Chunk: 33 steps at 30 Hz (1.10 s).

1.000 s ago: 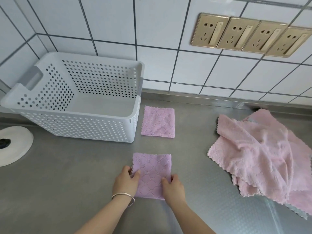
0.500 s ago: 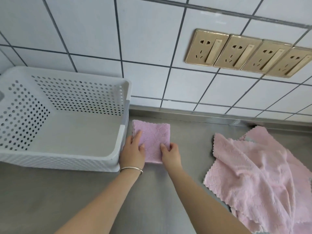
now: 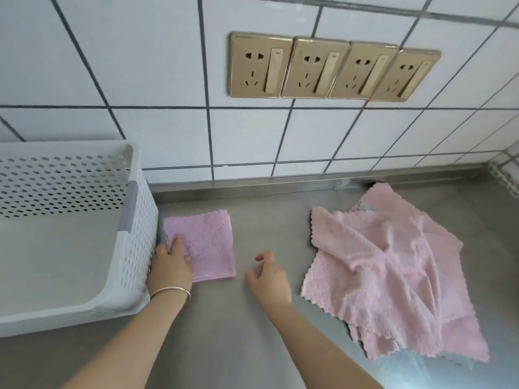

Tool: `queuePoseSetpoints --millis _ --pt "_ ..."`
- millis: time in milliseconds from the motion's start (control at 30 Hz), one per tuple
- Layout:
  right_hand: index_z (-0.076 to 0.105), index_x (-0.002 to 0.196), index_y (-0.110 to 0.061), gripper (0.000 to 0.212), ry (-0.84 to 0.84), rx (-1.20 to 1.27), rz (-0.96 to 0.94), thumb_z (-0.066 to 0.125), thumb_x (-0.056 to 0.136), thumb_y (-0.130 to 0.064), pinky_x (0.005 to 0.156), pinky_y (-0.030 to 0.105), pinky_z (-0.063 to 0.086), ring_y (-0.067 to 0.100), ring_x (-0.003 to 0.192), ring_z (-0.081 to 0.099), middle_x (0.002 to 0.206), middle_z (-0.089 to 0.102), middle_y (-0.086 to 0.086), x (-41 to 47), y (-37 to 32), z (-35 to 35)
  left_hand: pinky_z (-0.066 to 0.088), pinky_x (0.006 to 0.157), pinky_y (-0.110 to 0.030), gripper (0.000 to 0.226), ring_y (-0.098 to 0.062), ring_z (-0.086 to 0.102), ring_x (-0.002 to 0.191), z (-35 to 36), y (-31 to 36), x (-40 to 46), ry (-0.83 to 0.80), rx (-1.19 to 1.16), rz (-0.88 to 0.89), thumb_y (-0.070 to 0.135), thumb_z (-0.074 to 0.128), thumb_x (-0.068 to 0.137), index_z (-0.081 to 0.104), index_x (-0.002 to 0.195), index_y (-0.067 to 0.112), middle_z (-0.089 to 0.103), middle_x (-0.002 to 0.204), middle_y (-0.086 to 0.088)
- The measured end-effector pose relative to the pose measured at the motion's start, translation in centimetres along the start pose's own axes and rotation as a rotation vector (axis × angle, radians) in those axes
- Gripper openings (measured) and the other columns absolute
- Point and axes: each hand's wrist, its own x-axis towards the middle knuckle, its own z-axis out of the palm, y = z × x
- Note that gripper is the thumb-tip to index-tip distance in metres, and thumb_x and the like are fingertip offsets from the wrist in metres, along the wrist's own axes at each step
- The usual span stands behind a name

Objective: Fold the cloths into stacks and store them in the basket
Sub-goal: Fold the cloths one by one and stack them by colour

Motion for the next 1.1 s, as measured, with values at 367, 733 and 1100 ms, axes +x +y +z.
queuePoseSetpoints --millis 367,733,1100 --pt "0.061 0.058 -0.013 0.039 0.28 -0.656 -0.191 0.082 0.025 -0.009 0.041 0.029 0.042 0.023 0.052 0.056 0.062 0.056 0.004 -3.6 13.6 -6.5 0.035 0.103 -0.051 0.06 -0.046 0.043 0.122 2.5 9.1 -8.8 0.187 -0.164 0.359 0.013 0.077 0.064 0.056 0.12 0.004 0.046 0.133 -0.027" --pt "0.039 0.08 -0.019 0.017 0.699 -0.381 -0.661 0.043 0.068 -0.008 0.061 0.026 0.024 0.017 0.063 0.041 0.063 0.051 -0.003 -4.7 14.1 -11.9 0.051 0.09 -0.049 0.048 -0.008 0.058 0.096 2.6 19.2 -15.2 0.179 0.076 1.051 0.021 0.08 0.036 0.061 0.08 0.028 0.067 0.093 0.013" --pt "0.067 0.077 -0.016 0.025 0.558 -0.36 -0.31 0.069 0.064 0.005 0.036 0.014 0.016 0.017 0.044 0.051 0.062 0.066 -0.003 -7.2 15.4 -21.8 0.037 0.061 -0.028 0.009 -0.026 0.058 0.078 -6.1 19.2 -15.2 -0.071 -0.232 0.803 0.025 0.059 0.085 0.064 0.093 0.021 0.066 0.079 -0.002"
